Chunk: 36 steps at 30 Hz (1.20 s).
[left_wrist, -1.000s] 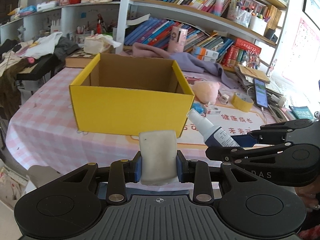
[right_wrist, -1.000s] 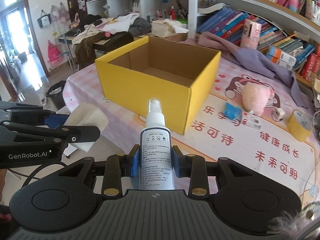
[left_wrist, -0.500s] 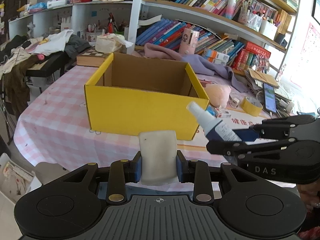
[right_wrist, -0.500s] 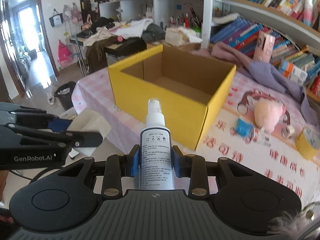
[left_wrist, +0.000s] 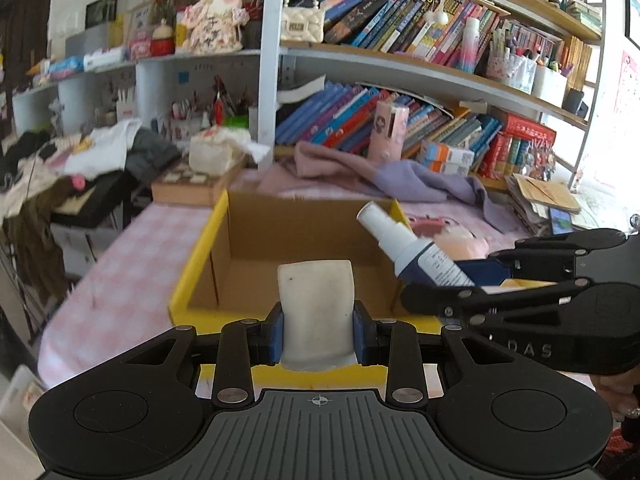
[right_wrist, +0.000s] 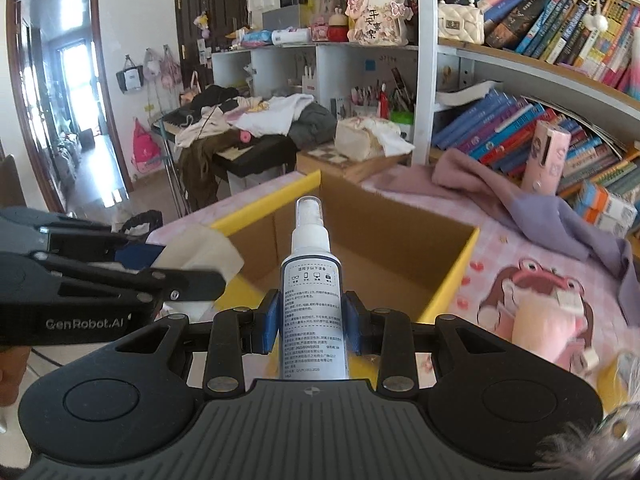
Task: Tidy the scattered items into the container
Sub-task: 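Carry the soap and spray bottle in both tools over the yellow box, then lower both tools into the box and open them, releasing soap and bottle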
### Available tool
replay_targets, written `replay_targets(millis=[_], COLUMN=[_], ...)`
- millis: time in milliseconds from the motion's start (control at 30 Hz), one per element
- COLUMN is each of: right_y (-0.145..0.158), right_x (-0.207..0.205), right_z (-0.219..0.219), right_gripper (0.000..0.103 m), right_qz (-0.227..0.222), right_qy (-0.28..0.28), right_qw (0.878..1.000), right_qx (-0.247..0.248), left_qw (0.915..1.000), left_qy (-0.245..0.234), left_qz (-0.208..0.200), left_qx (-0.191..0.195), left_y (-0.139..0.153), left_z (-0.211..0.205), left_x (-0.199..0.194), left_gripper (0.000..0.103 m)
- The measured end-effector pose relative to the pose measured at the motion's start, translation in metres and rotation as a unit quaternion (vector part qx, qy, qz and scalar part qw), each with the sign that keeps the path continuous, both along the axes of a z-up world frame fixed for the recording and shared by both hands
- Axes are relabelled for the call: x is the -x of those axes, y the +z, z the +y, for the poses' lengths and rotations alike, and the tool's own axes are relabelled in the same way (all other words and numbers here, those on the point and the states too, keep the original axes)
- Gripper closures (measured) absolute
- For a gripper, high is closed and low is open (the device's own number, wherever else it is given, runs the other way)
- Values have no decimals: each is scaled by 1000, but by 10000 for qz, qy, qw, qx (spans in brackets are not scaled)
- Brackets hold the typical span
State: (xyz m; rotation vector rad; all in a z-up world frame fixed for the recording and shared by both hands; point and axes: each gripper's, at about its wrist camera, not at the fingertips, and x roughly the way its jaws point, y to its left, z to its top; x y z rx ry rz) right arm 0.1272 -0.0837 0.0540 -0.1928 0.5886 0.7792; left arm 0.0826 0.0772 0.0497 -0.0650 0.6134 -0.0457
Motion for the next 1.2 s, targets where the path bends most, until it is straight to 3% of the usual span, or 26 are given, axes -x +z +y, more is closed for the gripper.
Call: replay_targets(millis=[200, 367, 567, 900, 1033, 1200], right_y=[-6, -24, -56, -86, -90, -93], right_x=[-59, -110, -155, -177, -178, -176], right_z=[15, 39, 65, 90, 95, 105], right_gripper=[72, 72, 72, 72, 72, 72], right_qz=[-37, -139, -76, -6, 109, 173], right_qy=[98, 291, 615, 983, 913, 859], right_qw=[9999, 9978, 9898, 9712, 9704, 9694], right_qx=[65, 572, 1283, 2172, 2234, 2293], left_qw=[9998, 9987, 9933, 9781, 9672, 9615], left_qy=[-3, -122, -328, -691, -806, -1040], left_qz=[-3, 222, 795, 1436, 1535, 1603], left_qx=[-216, -451, -767, -1339, -1857, -1976], left_y=[6, -3, -36, -71, -83, -87], left_z=[11, 18, 18, 15, 16, 20], left_x=[-58, -112, -171, -219, -225, -232], left_gripper=[72, 72, 72, 68, 67, 66])
